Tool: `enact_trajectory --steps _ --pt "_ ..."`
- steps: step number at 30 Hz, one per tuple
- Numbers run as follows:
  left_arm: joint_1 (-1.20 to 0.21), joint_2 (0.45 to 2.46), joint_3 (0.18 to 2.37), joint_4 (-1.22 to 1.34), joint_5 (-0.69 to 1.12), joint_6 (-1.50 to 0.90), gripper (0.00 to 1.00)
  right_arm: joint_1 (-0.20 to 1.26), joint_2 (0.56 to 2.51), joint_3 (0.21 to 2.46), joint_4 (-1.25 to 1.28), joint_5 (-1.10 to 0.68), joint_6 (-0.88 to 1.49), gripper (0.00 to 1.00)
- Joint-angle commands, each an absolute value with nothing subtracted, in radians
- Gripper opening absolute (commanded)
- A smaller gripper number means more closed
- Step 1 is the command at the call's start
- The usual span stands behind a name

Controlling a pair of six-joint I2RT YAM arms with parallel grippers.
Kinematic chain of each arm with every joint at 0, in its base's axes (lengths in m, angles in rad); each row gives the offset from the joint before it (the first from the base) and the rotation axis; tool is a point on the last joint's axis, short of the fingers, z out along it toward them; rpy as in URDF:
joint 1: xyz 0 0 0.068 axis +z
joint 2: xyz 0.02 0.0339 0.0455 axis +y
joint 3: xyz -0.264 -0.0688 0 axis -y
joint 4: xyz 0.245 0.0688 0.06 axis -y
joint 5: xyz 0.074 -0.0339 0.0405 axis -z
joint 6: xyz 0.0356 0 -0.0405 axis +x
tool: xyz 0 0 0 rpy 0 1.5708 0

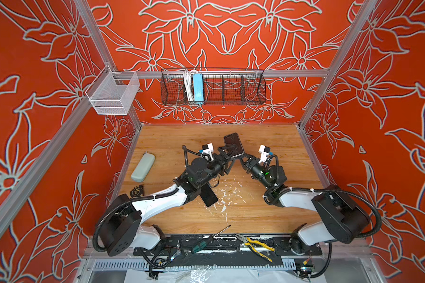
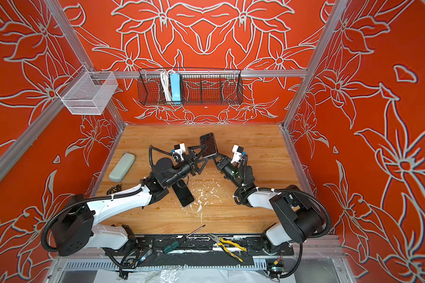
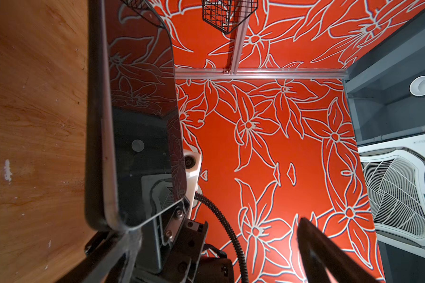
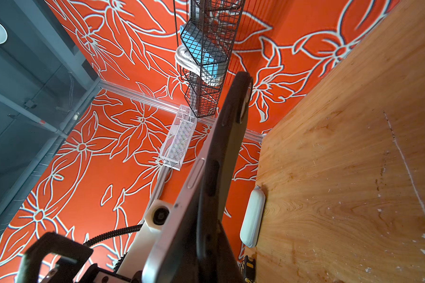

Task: Take the phone out of the phone case
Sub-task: Remove the phone case from the phone.

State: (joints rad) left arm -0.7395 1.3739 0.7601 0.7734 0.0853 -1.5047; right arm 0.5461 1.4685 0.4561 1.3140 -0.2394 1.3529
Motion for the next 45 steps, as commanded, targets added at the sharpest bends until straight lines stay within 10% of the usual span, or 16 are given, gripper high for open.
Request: enact_trajectory --steps 1,45 --pt "-0.742 1.395 0.775 0.823 0.067 -1.509 0.97 0.557 1.430 0.451 1.411 -0.227 1.347 0.00" --pt "-0.726 1.380 0.759 0.816 0.035 -1.481 0.99 0.578 1.402 0.434 1.411 -0.223 1.335 0.00"
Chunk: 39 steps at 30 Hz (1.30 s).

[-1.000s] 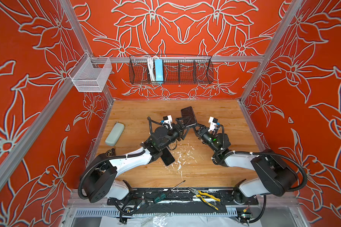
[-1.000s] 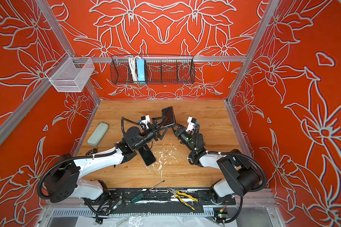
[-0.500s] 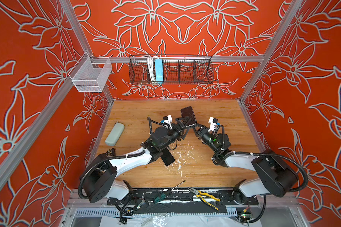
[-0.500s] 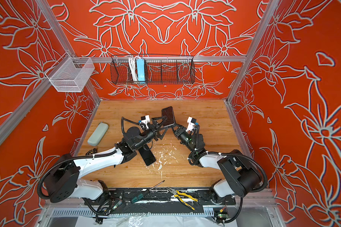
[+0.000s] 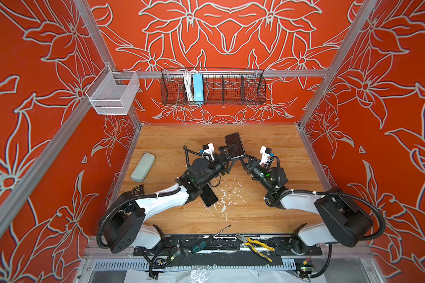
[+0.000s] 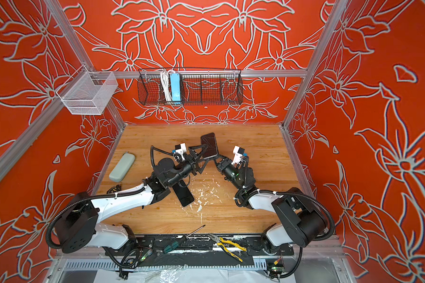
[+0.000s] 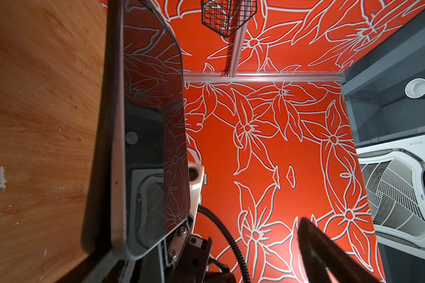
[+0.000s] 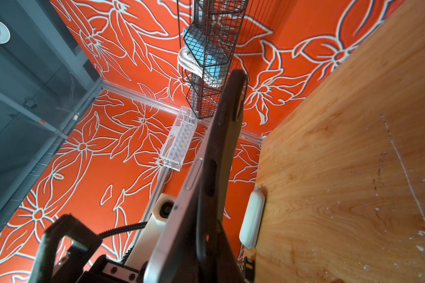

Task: Take the phone out of the phone case
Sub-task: Remove the phone case from the phone.

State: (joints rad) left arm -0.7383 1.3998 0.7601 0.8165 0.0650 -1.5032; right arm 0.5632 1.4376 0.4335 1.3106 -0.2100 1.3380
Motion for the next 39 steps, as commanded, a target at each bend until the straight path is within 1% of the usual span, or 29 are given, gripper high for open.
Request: enact_trajectory --steps 1,4,9,19,31,32,39 --pt "-0.724 1.378 0.759 0.814 0.035 -1.480 1.00 0.578 1.402 0.434 1.411 -0.223 1.335 0.00" --pt "-0.721 1.376 0.759 0.811 0.035 -1.477 0.98 0.584 1.402 0.433 1.411 -0.222 1.333 0.00" --pt "-0.715 1.379 0.758 0.811 0.037 -1.472 0.89 0.596 1.399 0.430 1.411 -0.218 1.327 0.00" --pt "-0.701 1.384 0.756 0.810 0.044 -1.468 0.76 0.613 1.401 0.428 1.411 -0.212 1.321 0.00" --pt "-0.683 1.407 0.762 0.813 0.073 -1.474 0.42 0.629 1.405 0.428 1.411 -0.206 1.315 0.00" --pt "-0.683 1.409 0.762 0.814 0.077 -1.475 0.38 0.629 1.405 0.428 1.411 -0.204 1.315 0.00" --pt "-0.680 1.427 0.769 0.827 0.096 -1.485 0.21 0.630 1.407 0.426 1.411 -0.203 1.315 0.00"
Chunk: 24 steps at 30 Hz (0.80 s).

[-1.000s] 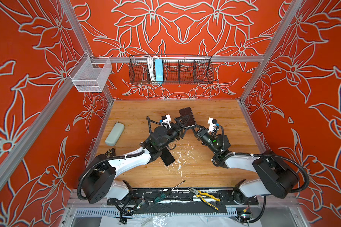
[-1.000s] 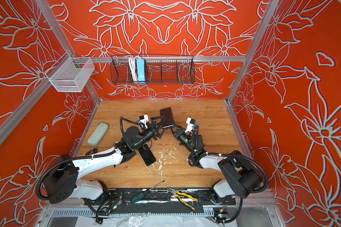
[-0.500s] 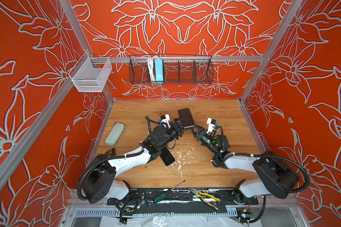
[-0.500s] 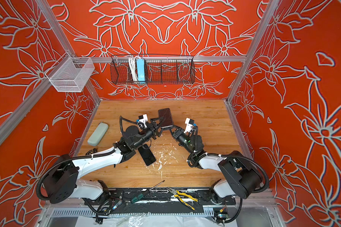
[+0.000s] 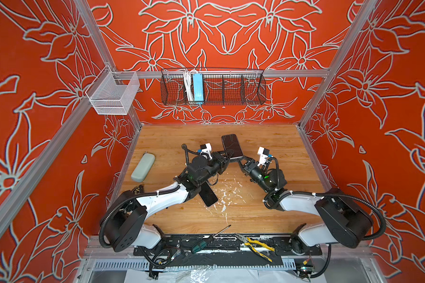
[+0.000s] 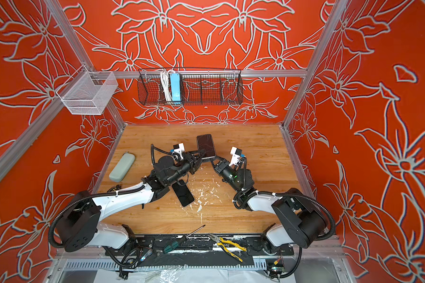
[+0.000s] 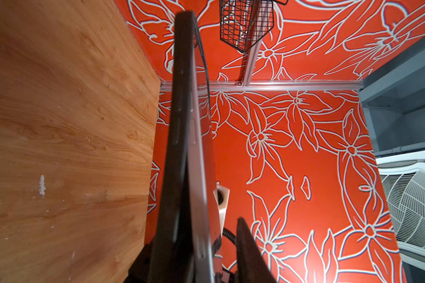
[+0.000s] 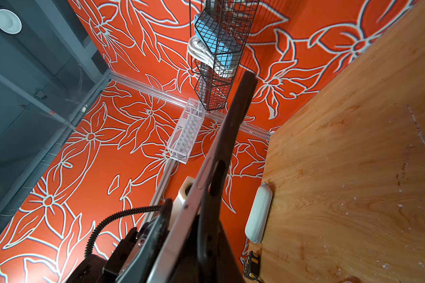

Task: Take the phone out of the phone case
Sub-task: Remove the phone case from the phone.

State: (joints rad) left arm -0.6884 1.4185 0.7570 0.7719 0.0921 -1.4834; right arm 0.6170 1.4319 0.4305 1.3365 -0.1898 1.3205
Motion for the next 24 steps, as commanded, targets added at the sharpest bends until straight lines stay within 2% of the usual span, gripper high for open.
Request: enact_trajectory --steps 1,11,24 --pt "-0.680 1.430 0.770 0.829 0.099 -1.486 0.17 0.630 1.407 0.426 1.411 -0.202 1.315 0.00" --pt "-0.679 1.448 0.784 0.848 0.127 -1.499 0.00 0.630 1.414 0.423 1.411 -0.199 1.312 0.00" --pt "-0.684 1.461 0.825 0.893 0.191 -1.542 0.00 0.632 1.443 0.404 1.411 -0.180 1.273 0.00"
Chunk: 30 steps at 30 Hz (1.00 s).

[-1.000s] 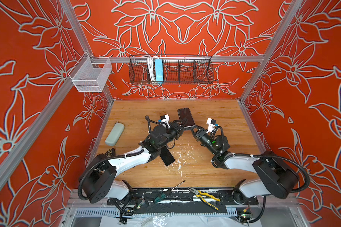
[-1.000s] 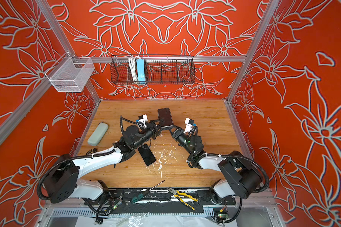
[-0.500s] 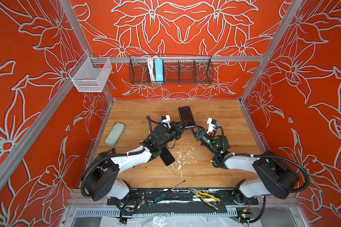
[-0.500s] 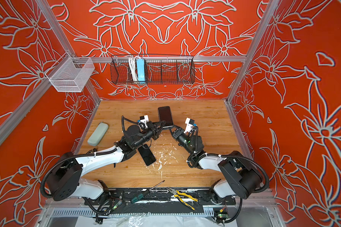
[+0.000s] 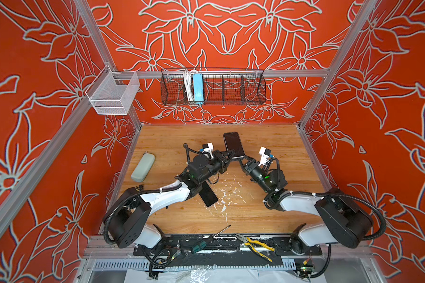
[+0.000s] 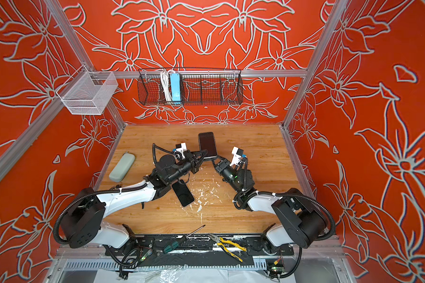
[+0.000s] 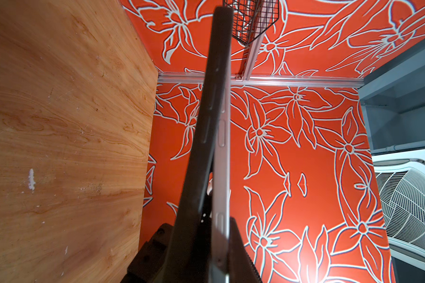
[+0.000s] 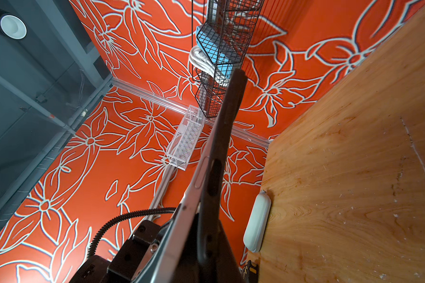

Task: Take the phone out of the phone case
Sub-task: Remove the phone case from the phone.

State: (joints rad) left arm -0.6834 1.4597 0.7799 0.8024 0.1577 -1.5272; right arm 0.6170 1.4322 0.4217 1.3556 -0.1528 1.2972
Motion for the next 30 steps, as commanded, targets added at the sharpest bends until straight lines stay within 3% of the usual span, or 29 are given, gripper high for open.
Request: enact_trajectory --steps 1,30 --pt "-0.686 1.459 0.827 0.891 0.194 -1.540 0.00 0.632 1.445 0.400 1.411 -0.177 1.268 0.00" --pt "-0.728 1.391 0.861 0.882 0.219 -1.545 0.00 0.627 1.544 0.370 1.410 -0.104 1.186 0.00"
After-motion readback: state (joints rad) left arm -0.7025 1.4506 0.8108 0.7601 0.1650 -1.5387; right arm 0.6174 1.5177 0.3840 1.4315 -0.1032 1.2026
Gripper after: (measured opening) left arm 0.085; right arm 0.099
